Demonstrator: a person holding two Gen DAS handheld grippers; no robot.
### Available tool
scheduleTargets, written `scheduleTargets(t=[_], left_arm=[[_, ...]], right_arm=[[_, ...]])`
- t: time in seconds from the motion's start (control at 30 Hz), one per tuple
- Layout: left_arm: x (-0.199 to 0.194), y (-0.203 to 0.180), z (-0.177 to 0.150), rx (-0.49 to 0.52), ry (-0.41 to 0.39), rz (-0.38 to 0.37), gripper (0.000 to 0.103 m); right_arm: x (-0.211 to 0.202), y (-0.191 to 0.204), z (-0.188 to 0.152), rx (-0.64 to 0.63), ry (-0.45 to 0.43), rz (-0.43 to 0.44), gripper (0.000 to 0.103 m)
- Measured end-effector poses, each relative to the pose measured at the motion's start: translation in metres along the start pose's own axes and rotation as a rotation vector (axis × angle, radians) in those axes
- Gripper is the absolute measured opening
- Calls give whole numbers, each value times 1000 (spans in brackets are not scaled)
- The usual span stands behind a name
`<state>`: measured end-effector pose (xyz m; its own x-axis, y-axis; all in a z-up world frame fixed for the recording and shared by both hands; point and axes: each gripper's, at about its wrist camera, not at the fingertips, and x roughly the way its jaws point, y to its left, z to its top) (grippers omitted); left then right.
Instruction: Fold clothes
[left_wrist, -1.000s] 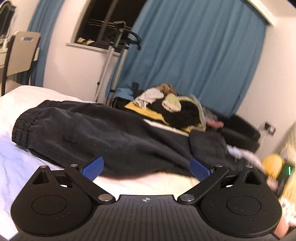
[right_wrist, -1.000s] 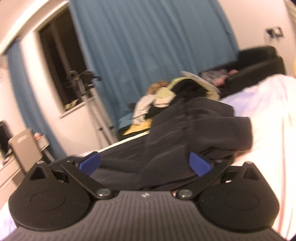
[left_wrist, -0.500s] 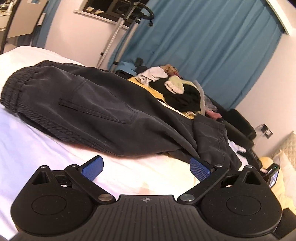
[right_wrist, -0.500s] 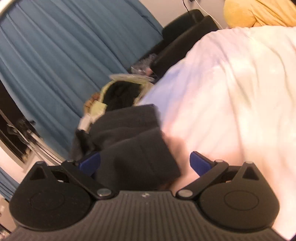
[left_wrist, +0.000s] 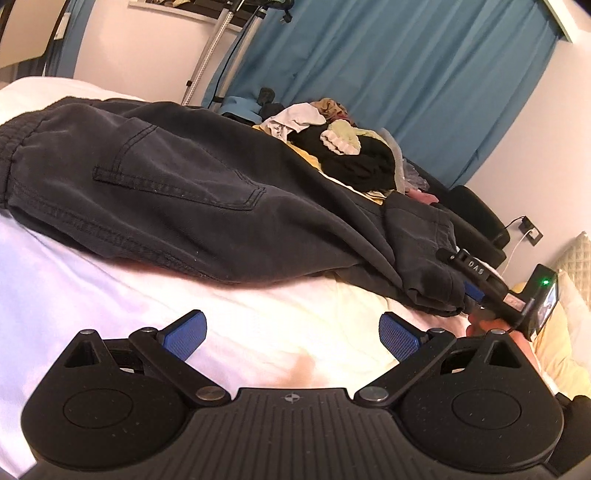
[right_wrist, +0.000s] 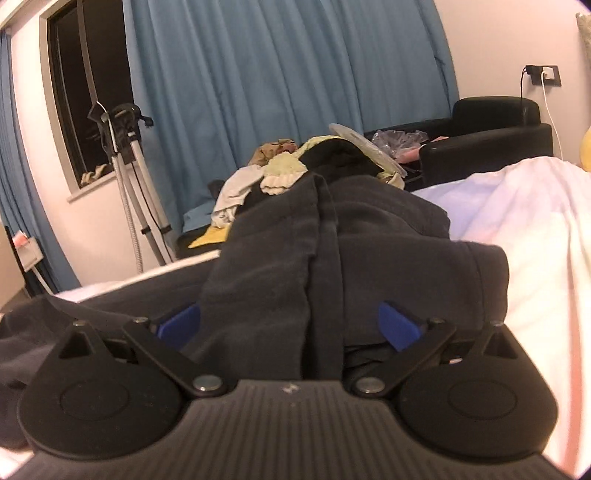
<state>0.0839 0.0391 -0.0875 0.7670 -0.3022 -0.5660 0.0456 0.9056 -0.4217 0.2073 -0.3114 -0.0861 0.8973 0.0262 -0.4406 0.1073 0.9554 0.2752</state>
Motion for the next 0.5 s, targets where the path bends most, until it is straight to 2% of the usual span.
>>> scheduleTargets(t=[0.07, 0.13, 0.2, 0.27, 0.37, 0.43, 0.47, 0.5], left_arm=[[1, -2, -1, 13, -5, 11, 100], [4, -3, -1, 21, -10, 26, 100], [7, -2, -2, 31, -18, 45, 100], [10, 0, -3, 52, -30, 87, 100], [16, 6, -1, 43, -30, 130, 100], [16, 9, 1, 30, -35, 136, 100], [15, 10, 1, 30, -40, 141, 100], [14, 10, 1, 32, -47, 149, 100]], right_arm=[[3, 1, -7, -24, 11, 3, 98], [4, 5, -9, -48, 17, 34, 73], [-5, 10, -6, -45, 13, 45, 40], [-16, 14, -3, -39, -8, 67, 21], [-38, 18, 9, -34, -83, 78, 13], [-53, 15, 19, 3, -149, 66, 9], [-60, 11, 24, 36, -178, 55, 4], [-67, 4, 30, 74, -198, 45, 4]])
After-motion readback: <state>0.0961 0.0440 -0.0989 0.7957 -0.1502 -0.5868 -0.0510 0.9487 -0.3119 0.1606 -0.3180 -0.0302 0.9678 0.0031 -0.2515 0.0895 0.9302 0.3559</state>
